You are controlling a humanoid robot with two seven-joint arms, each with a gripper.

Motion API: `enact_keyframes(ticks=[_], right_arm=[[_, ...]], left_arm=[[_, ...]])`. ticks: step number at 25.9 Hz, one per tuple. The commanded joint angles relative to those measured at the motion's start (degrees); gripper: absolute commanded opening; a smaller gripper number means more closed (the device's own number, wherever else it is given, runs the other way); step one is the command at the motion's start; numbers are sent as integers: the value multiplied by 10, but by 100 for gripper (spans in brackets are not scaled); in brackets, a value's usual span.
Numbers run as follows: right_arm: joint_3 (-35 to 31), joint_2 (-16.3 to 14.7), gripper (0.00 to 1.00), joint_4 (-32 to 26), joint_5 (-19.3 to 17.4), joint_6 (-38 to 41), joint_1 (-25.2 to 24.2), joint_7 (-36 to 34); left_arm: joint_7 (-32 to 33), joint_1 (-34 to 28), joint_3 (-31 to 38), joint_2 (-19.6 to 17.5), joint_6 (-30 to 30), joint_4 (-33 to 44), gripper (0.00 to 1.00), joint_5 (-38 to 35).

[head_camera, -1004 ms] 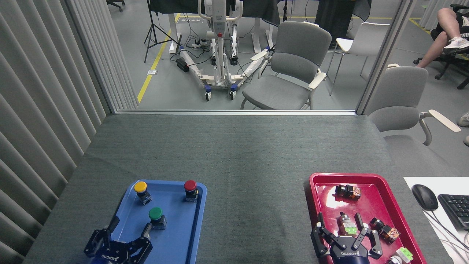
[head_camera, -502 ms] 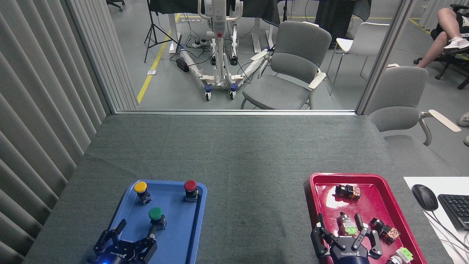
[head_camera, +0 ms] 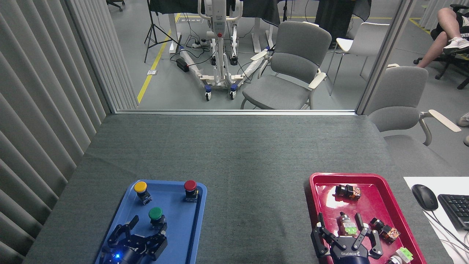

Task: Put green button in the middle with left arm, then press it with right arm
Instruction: 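Reach the left hand to the green button and grasp it, then carry the green button off the blue tray toward the table middle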

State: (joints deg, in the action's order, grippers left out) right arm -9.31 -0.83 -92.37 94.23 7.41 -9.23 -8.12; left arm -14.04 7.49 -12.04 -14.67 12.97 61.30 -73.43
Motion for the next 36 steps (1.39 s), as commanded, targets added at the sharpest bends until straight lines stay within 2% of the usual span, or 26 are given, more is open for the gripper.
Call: enact_keyframes(ticks=[1, 9, 13, 16, 19, 20, 23, 27, 30, 34, 36], right_arm=[[0, -1, 100, 0, 0, 1, 0, -3], [1, -1, 100, 1, 0, 1, 0, -3], [1, -2, 100, 1, 0, 1, 0, -3], [1, -1, 100, 1, 0, 1, 0, -3], [1, -2, 100, 1, 0, 0, 0, -5], [0, -2, 100, 1, 0, 0, -1, -5], [0, -2, 100, 1, 0, 0, -3, -5], [0, -2, 100, 0, 0, 0, -4, -6], [-1, -2, 100, 0, 0, 0, -4, -6], [-1, -1, 100, 0, 1, -6, -4, -5], [0, -1, 100, 0, 0, -6, -4, -6]], left_arm=[[-12, 14, -7, 4, -1, -33, 98, 0], [-18, 31, -8, 18, -1, -50, 94, 1], [-18, 33, -7, 18, 0, -56, 80, 10], [-19, 35, -7, 17, 3, -61, 56, 10], [-38, 35, -8, 15, 7, -71, 22, 8], [-50, 35, -10, 12, 8, -71, 16, 7], [-68, 31, -10, 5, 52, -61, 5, 5], [-105, 28, -36, -12, 162, 4, 0, 0], [-107, 34, -122, 0, 168, 26, 0, -2], [-99, 86, -240, 78, 100, -22, 0, -3], [-79, 105, -264, 120, 86, -58, 0, -4]])
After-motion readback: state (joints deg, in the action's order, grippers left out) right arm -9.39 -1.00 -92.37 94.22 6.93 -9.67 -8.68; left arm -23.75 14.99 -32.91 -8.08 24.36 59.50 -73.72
